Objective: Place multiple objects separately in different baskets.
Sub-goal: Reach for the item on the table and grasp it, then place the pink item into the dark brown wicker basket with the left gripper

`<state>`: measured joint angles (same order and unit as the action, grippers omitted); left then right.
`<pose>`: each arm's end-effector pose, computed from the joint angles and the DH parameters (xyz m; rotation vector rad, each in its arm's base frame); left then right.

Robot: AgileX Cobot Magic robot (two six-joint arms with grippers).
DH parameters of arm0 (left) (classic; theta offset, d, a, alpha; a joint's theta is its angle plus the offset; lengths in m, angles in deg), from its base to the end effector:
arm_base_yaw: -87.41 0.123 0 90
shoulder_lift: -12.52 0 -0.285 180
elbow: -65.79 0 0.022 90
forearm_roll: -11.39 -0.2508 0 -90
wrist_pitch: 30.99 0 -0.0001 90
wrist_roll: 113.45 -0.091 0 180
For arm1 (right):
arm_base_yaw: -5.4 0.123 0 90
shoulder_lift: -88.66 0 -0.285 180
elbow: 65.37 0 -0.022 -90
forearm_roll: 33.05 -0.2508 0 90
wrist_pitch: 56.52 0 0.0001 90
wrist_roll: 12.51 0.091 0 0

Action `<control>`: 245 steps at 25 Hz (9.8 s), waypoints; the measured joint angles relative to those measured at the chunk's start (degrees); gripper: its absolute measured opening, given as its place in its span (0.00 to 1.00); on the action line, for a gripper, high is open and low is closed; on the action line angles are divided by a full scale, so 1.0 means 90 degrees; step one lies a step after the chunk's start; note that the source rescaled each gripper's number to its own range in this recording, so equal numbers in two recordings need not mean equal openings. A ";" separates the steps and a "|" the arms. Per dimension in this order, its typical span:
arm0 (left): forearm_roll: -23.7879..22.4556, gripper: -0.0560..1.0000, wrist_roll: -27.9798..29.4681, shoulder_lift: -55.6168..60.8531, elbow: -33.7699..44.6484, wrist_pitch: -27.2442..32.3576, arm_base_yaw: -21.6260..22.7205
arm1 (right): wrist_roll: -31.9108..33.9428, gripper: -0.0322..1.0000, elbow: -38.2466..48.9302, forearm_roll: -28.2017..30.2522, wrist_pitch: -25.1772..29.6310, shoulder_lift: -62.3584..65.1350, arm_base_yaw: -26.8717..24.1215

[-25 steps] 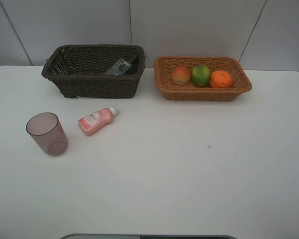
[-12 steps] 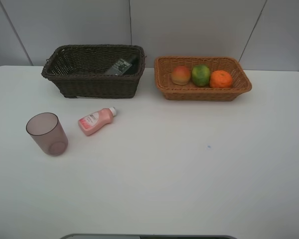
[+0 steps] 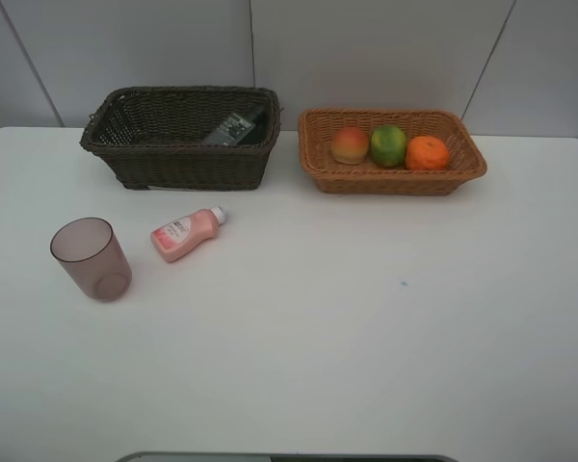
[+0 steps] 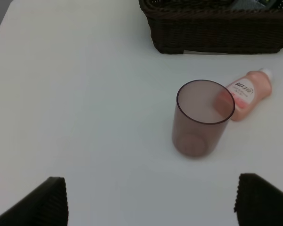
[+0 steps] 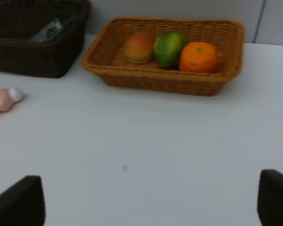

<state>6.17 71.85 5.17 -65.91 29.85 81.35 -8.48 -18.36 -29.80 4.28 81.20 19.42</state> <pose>-0.0060 0.0079 0.2787 0.0085 2.0298 -0.0162 -0.0077 -0.0066 0.2848 -0.1716 2.0058 0.1335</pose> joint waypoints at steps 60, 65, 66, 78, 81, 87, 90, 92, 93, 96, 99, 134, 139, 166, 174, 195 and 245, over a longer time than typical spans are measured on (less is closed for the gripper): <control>0.0215 0.92 -0.0006 0.0000 -0.0007 -0.0016 0.0000 | 0.0000 1.00 0.0000 0.0000 0.0000 0.0007 -0.1654; 0.0234 0.92 -0.0051 -0.0718 -0.0352 -0.0299 0.0000 | 0.0000 1.00 0.0000 0.0000 0.0000 0.0007 -0.1654; 0.0234 0.92 -0.0125 -0.0994 -0.0445 -0.0338 0.0000 | 0.0000 1.00 0.0000 0.0000 0.0000 0.0007 -0.1654; 0.0495 1.00 -0.0950 -0.5676 -0.1825 -0.0972 0.0000 | 0.0000 1.00 0.0000 0.0000 0.0000 0.0007 -0.1654; 0.0495 1.00 -0.0992 -0.6716 -0.2240 -0.0979 0.0000 | 0.0000 1.00 0.0000 0.0000 0.0000 0.0007 -0.1654; 0.0581 1.00 -0.1093 -0.8289 -0.2720 -0.1012 0.0000 | 0.0000 1.00 0.0000 0.0000 0.0000 0.0007 -0.1654; 0.0581 1.00 -0.1113 -0.8756 -0.2728 -0.1059 0.0000 | 0.0000 1.00 0.0000 0.0000 0.0000 0.0007 -0.1654; 0.0581 1.00 -0.1118 -0.8975 -0.2728 -0.1149 0.0000 | 0.0000 1.00 0.0000 0.0000 0.0000 0.0007 -0.1654; 0.0581 1.00 -0.1126 -0.9082 -0.2728 -0.1210 0.0000 | 0.0000 1.00 0.0000 0.0000 0.0000 0.0007 -0.1654; 0.0581 1.00 -0.1231 -0.9413 -0.2728 -0.1353 0.0000 | 0.0000 1.00 0.0000 0.0000 0.0000 0.0007 -0.1654; 0.0581 1.00 -0.1320 -0.9728 -0.2703 -0.1572 0.0000 | 0.0000 1.00 0.0000 0.0000 0.0000 0.0007 -0.1654; 0.0932 1.00 -0.1707 -1.1218 -0.2330 -0.3350 0.0000 | 0.0000 1.00 0.0000 0.0000 0.0000 0.0007 -0.1654; 0.0932 1.00 -0.1707 -1.1357 -0.2330 -0.3356 0.0000 | 0.0000 1.00 0.0000 0.0000 0.0000 0.0007 -0.1654; 0.0941 0.05 -0.1714 -1.1365 -0.2330 -0.3630 0.0000 | 0.0000 1.00 0.0000 0.0006 0.0000 0.0007 -0.1654; 0.0926 0.05 -0.1714 -1.1365 -0.2330 -0.3636 0.0000 | 0.0000 1.00 0.0000 0.0006 0.0000 0.0007 -0.1654; 0.0516 0.05 -0.1180 -1.0678 -0.3790 -0.1796 0.0000 | 0.0000 1.00 0.0000 0.0006 0.0000 0.0007 -0.1654; -0.0098 0.07 -0.0090 -1.3829 -0.6347 -0.5055 -0.0147 | 0.0000 1.00 0.0005 0.0006 0.0000 0.0007 -0.1654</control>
<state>5.28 71.04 -119.29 -123.03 -15.65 80.03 -8.48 -18.31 -29.75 4.28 81.26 4.53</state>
